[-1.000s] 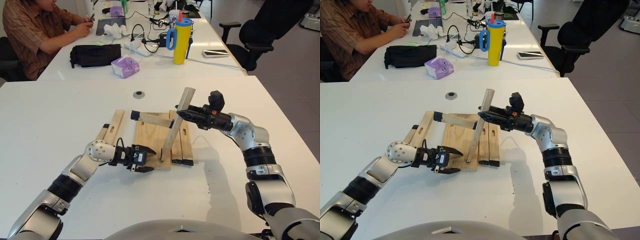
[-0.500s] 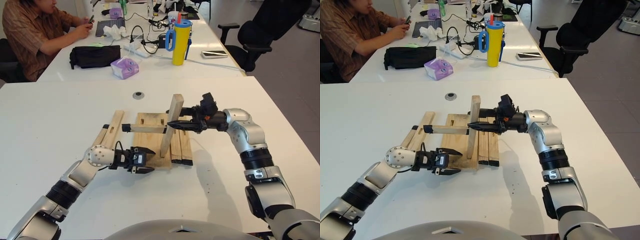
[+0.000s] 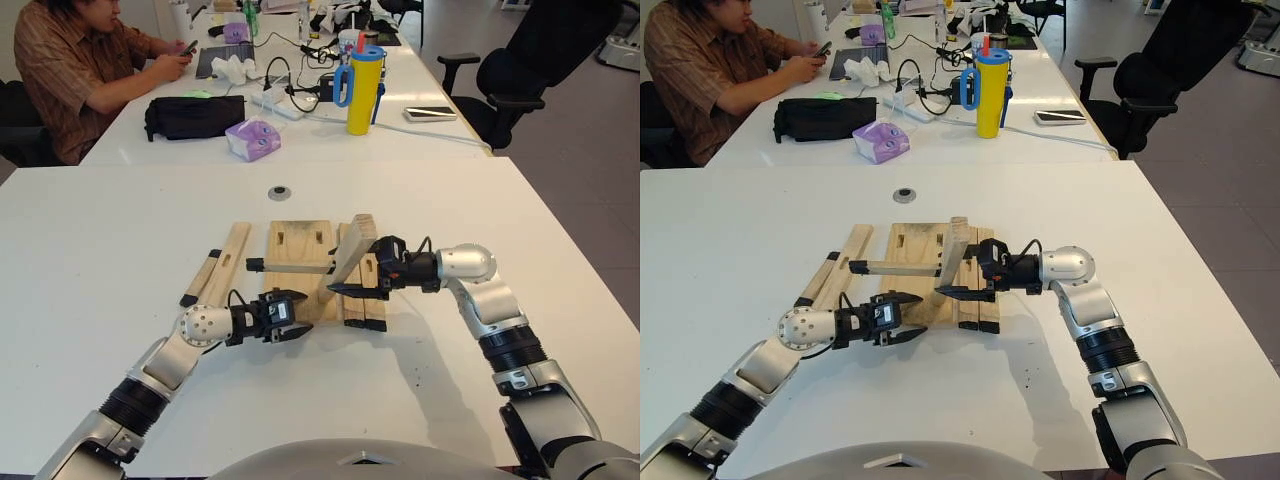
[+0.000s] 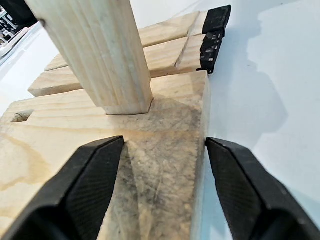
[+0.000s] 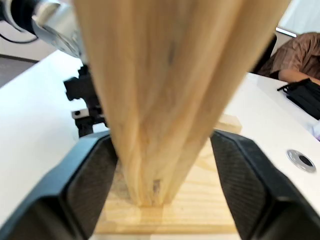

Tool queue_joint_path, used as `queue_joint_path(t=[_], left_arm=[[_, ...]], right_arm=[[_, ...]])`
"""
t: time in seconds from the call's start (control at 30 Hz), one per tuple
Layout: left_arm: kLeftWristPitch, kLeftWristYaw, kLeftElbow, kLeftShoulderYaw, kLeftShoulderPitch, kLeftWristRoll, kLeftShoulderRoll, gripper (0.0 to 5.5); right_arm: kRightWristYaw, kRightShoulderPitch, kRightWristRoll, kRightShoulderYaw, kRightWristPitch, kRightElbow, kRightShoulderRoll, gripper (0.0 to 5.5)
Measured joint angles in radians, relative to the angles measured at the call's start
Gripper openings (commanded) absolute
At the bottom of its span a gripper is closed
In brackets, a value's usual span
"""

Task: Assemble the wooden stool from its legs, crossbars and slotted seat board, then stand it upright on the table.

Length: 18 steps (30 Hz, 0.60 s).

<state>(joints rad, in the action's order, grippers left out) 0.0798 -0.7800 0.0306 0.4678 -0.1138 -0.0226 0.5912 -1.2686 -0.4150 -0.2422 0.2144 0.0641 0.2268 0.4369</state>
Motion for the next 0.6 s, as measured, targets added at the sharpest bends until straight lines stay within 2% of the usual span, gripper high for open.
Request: queue_joint_path(t=[0.13, 0.33, 0.4, 0.5, 0.6], left_arm=[[-0.023, 0.047, 0.005, 0.004, 0.001, -0.010, -0.040, 3.03], [-0.083, 0.116, 0.008, -0.003, -0.003, -0.020, -0.084, 3.03], [-0.096, 0.129, 0.012, -0.006, -0.006, -0.021, -0.092, 3.03], [-0.101, 0.131, 0.013, -0.009, -0.009, -0.026, -0.090, 3.03], [-0.088, 0.122, 0.024, -0.008, -0.017, -0.026, -0.082, 3.03]], right_arm=[[0.000, -0.013, 0.040, 0.005, -0.019, 0.008, 0.049, 3.33], [0.022, -0.011, 0.037, -0.032, -0.187, -0.023, 0.147, 3.33], [0.065, 0.016, 0.030, -0.074, -0.240, -0.034, 0.164, 3.33], [0.220, 0.076, -0.046, -0.174, -0.443, -0.100, 0.138, 3.33], [0.453, -0.011, -0.279, -0.358, -0.665, -0.194, 0.033, 3.33]])
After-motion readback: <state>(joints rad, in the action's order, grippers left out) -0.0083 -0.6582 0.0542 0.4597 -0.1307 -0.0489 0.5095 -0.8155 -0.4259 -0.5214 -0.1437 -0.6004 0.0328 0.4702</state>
